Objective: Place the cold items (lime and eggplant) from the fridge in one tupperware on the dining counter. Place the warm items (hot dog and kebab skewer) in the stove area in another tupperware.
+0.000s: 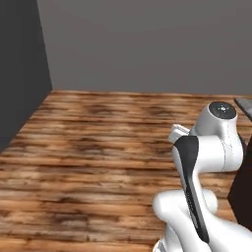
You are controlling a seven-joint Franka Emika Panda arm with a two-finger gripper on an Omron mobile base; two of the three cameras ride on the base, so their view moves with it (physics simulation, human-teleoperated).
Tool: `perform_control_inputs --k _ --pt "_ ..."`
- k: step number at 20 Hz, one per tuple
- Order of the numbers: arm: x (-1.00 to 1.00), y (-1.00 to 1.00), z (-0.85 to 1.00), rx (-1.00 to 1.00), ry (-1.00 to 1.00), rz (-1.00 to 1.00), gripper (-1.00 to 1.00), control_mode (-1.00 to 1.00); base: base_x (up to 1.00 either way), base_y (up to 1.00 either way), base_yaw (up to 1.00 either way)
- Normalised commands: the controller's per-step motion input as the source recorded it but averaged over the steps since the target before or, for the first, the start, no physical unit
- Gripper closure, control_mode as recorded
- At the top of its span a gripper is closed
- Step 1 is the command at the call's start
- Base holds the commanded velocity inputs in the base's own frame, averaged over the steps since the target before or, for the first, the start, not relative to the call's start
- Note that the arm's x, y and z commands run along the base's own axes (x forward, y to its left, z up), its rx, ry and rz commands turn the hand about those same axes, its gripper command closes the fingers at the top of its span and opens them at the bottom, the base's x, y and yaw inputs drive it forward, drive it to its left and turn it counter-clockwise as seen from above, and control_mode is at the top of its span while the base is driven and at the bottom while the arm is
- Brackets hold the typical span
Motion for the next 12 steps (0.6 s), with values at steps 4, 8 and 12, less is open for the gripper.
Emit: perform_control_inputs --k 4,8,12 --pt "0.00 0.00 0.00 0.00 0.00 0.00 1.00 1.00 1.00 0.00 -0.41" --pt "0.00 0.00 0.00 0.00 0.00 0.00 1.00 1.00 1.00 0.00 -0.37" --pt "0.00 0.00 0.00 0.00 0.00 0.00 1.00 1.00 1.00 0.11 -0.43"
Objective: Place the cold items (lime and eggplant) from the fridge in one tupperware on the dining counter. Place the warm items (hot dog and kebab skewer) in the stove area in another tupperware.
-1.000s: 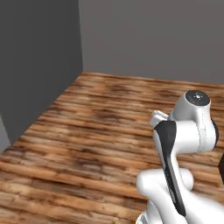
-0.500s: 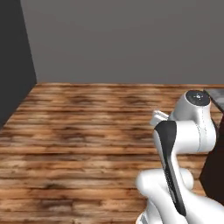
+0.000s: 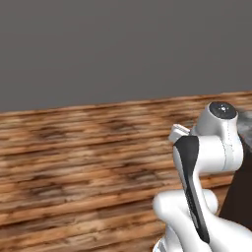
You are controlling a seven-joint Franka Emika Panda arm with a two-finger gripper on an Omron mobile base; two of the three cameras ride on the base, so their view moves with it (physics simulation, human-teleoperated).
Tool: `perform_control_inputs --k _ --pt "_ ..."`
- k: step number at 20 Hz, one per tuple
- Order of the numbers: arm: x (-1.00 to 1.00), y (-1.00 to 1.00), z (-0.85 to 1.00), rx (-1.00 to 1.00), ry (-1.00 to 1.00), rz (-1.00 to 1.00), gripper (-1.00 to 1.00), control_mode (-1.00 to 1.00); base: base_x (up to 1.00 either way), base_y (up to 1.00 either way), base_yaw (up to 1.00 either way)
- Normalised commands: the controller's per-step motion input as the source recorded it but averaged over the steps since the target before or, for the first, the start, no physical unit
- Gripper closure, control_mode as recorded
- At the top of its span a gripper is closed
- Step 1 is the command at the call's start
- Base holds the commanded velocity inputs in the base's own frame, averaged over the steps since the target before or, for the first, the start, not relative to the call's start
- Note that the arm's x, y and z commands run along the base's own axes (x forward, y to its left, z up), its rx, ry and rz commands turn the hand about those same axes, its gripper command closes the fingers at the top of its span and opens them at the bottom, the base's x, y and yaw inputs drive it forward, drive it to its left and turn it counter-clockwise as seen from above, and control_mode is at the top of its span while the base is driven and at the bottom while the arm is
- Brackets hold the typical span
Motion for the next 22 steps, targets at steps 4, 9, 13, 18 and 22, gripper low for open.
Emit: perform_control_inputs --k 4,9,13,18,22 --pt "0.00 0.00 0.00 0.00 0.00 0.00 1.00 1.00 1.00 0.31 -0.53" --pt "0.00 0.00 0.00 0.00 0.00 0.00 1.00 1.00 1.00 0.71 -0.62" --pt "0.00 0.00 0.00 0.00 0.00 0.00 1.00 1.00 1.00 0.80 -0.62" --pt "0.00 0.00 0.00 0.00 0.00 0.00 1.00 1.00 1.00 0.83 -0.62" --pt "0.00 0.00 0.00 0.00 0.00 0.00 1.00 1.00 1.00 0.80 -0.66"
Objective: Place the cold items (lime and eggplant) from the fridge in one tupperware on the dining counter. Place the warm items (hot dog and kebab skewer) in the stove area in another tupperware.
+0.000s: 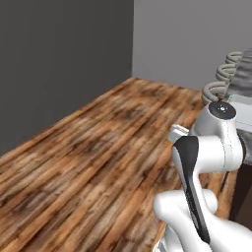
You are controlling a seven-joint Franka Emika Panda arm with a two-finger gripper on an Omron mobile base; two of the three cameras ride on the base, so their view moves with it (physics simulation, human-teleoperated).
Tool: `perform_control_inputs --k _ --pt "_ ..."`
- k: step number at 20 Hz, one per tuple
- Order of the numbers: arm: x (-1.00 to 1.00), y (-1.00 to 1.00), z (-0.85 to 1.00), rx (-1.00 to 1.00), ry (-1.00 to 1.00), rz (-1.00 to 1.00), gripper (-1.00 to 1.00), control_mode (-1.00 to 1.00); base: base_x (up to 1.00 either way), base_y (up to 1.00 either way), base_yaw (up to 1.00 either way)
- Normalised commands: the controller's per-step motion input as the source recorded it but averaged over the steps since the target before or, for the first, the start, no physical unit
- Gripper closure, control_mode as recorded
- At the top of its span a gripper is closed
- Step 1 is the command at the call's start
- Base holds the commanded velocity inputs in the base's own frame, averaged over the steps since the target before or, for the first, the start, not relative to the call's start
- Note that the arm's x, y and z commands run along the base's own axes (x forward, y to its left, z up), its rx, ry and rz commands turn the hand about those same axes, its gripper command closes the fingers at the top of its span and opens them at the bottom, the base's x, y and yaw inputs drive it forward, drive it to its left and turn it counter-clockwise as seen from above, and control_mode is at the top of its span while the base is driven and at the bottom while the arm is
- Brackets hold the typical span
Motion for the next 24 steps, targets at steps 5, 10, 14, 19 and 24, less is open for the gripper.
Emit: perform_control_inputs --k 5,10,14,19,24 --pt "0.00 0.00 0.00 0.00 0.00 0.00 1.00 1.00 1.00 0.64 -0.63" --pt "0.00 0.00 0.00 0.00 0.00 0.00 1.00 1.00 1.00 0.62 -0.56" --pt "0.00 0.00 0.00 0.00 0.00 0.00 1.00 1.00 1.00 0.60 -0.58" --pt "0.00 0.00 0.00 0.00 0.00 0.00 1.00 1.00 1.00 0.74 -0.57" --pt "0.00 0.00 0.00 0.00 0.00 0.00 1.00 1.00 1.00 0.87 -0.55"
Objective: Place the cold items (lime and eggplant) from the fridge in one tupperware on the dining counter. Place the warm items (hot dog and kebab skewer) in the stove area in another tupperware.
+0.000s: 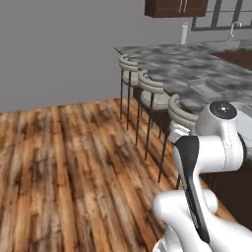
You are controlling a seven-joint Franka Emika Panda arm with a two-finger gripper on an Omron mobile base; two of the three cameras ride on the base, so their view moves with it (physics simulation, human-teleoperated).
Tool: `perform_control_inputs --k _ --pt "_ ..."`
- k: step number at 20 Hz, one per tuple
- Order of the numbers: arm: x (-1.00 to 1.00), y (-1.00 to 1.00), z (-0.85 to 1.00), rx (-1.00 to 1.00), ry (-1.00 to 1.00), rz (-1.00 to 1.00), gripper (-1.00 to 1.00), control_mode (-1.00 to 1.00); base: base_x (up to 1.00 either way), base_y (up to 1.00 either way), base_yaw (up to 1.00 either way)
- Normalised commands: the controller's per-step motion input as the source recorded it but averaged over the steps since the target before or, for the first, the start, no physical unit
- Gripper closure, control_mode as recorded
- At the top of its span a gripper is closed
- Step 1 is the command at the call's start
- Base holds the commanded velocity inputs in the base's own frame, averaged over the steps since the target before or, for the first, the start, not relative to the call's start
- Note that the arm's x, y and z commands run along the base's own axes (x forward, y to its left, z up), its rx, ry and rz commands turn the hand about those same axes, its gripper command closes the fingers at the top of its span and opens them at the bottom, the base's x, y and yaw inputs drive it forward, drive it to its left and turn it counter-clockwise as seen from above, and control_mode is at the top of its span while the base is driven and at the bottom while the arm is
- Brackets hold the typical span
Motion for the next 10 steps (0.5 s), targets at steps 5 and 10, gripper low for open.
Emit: perform_control_inputs --k 5,10 --pt "0.00 0.00 0.00 0.00 0.00 0.00 1.00 1.00 1.00 0.73 -0.57" --pt "0.00 0.00 0.00 0.00 0.00 0.00 1.00 1.00 1.00 0.61 -0.57"
